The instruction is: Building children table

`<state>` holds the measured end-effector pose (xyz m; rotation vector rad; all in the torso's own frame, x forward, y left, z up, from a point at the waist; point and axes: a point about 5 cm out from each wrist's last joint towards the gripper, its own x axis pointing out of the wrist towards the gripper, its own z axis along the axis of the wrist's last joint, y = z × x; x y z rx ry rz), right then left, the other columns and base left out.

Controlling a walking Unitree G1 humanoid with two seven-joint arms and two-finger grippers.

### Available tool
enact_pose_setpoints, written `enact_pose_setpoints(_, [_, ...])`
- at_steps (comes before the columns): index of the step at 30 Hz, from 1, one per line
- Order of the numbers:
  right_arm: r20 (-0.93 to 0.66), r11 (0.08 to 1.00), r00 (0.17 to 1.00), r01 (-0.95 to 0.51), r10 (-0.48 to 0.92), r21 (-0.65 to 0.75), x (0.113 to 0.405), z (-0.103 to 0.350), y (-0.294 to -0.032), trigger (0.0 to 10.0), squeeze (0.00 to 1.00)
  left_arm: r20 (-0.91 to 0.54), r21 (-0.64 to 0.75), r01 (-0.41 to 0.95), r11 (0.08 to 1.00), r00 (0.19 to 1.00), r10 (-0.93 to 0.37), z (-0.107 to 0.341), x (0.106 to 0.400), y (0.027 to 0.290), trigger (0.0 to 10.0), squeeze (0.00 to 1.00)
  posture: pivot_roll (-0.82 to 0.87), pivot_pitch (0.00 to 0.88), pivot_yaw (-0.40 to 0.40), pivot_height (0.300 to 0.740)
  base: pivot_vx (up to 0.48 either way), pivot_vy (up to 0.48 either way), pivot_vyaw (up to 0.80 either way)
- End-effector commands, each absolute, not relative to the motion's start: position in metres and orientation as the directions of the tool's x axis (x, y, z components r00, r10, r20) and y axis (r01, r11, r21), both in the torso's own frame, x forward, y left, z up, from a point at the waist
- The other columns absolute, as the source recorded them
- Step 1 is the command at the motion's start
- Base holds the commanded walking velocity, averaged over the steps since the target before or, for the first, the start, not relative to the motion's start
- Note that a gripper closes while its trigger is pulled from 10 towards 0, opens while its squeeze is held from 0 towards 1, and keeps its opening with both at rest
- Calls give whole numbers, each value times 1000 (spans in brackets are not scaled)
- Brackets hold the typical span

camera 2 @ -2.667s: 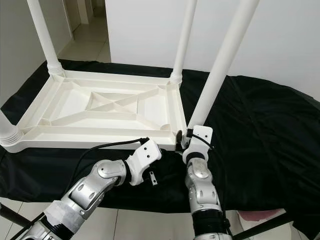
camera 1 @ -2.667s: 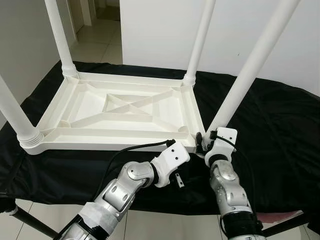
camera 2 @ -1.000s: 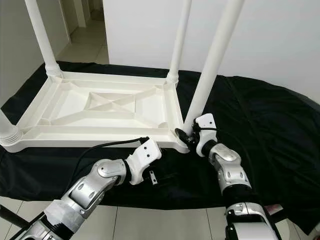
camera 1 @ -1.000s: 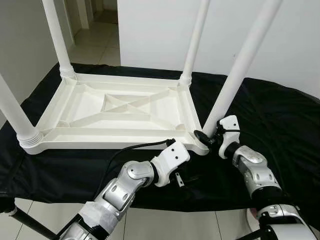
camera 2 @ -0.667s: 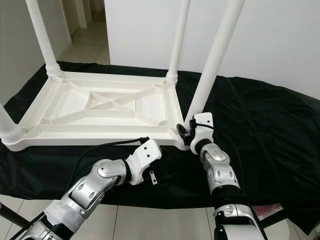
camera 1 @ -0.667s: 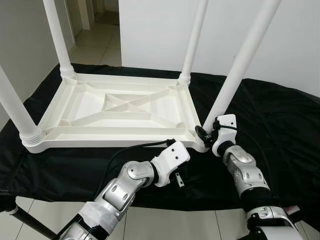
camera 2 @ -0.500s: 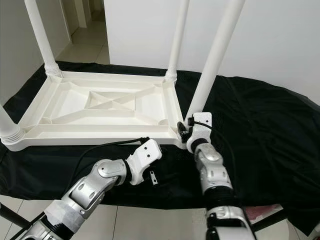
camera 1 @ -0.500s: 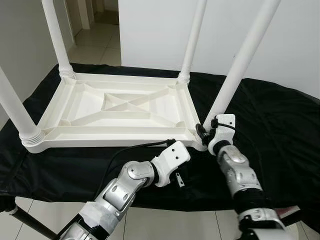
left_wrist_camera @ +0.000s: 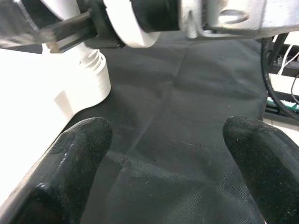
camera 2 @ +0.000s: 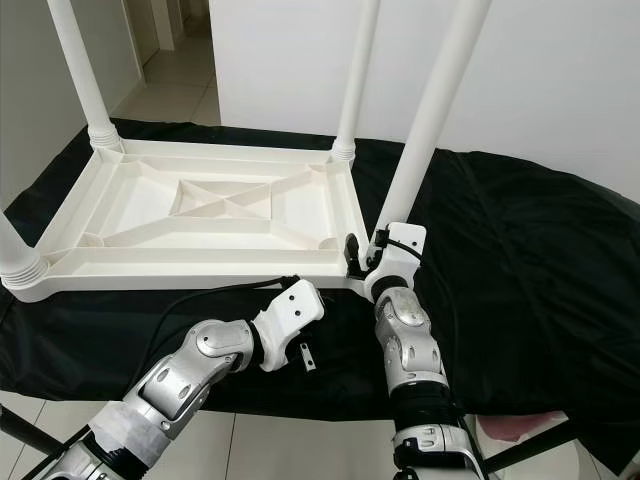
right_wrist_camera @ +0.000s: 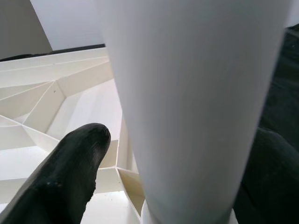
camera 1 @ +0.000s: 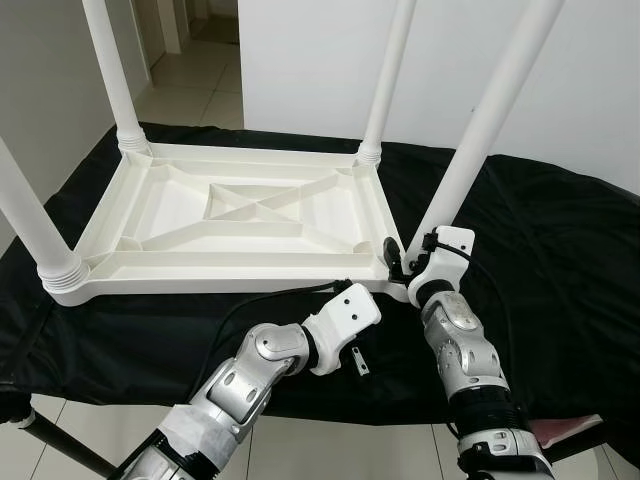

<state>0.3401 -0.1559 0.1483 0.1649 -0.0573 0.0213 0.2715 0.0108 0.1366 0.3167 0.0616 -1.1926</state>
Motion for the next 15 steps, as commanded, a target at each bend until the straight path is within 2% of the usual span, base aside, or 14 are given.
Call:
enact_pose_setpoints(1, [61,989,998,-10,1,151,335,146,-160,10000,1000,-219,216,924,317,362,-906,135,269,10,10000,0,60,10,-86,740,0,0,0])
enact_pose_setpoints(2, [66,991,998,-13,4,134,331,144,-160,10000,0,-219,215,924,318,362,-906,134,268,10,10000,0,61,9,-86,740,0,0,0])
enact_pose_setpoints(15, [120,995,993,-18,7,96,290,133,-152,10000,0,-220,211,924,319,363,-905,133,267,10,10000,0,49,12,-87,740,0,0,0])
